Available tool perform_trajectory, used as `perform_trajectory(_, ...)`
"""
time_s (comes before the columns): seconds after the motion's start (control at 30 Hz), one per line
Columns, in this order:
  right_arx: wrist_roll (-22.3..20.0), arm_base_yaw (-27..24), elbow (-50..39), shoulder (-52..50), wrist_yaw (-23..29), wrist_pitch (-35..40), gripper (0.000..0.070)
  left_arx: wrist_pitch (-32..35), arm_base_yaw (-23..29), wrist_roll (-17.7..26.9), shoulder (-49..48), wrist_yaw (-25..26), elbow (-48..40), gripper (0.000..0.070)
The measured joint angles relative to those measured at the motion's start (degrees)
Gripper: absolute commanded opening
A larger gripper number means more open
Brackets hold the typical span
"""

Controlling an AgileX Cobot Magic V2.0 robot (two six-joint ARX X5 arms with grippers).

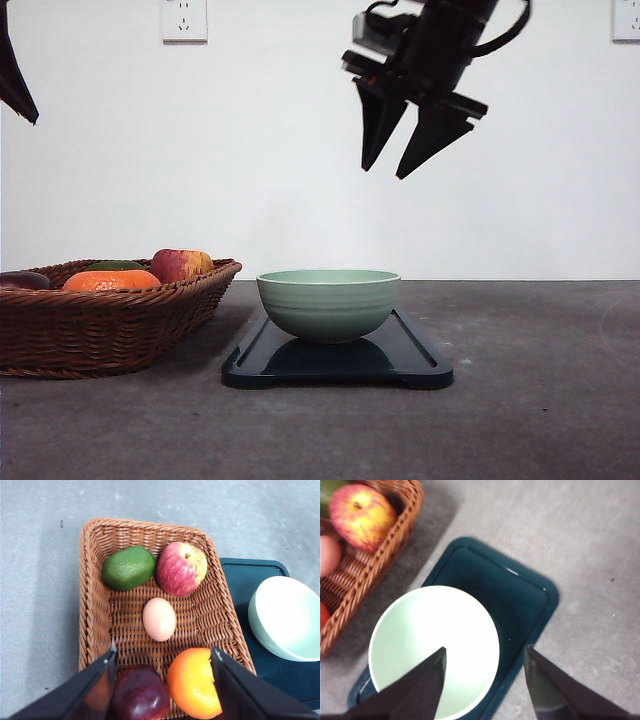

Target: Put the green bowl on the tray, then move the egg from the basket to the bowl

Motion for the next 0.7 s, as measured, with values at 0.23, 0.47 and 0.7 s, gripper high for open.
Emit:
perform_trajectory(0.23, -0.37, -1.46, -22.74, -15.35, -3.05, 15.26, 0.0274, -0.03, 0.0, 0.0, 0.0, 0.0, 0.0, 0.0375)
perform_trajectory(0.47, -0.68, -4.06, -41.17, -31.1, -3.12, 19.67, 0.0271, -0.03, 0.0, 0.0, 0.0, 0.0, 0.0, 0.0375)
perform_trajectory(0.7, -1.07, -6.63, -52.69, -46.33, -3.26, 19.23, 0.0269, -0.42, -0.55, 0.0, 0.0, 0.0, 0.0, 0.0376)
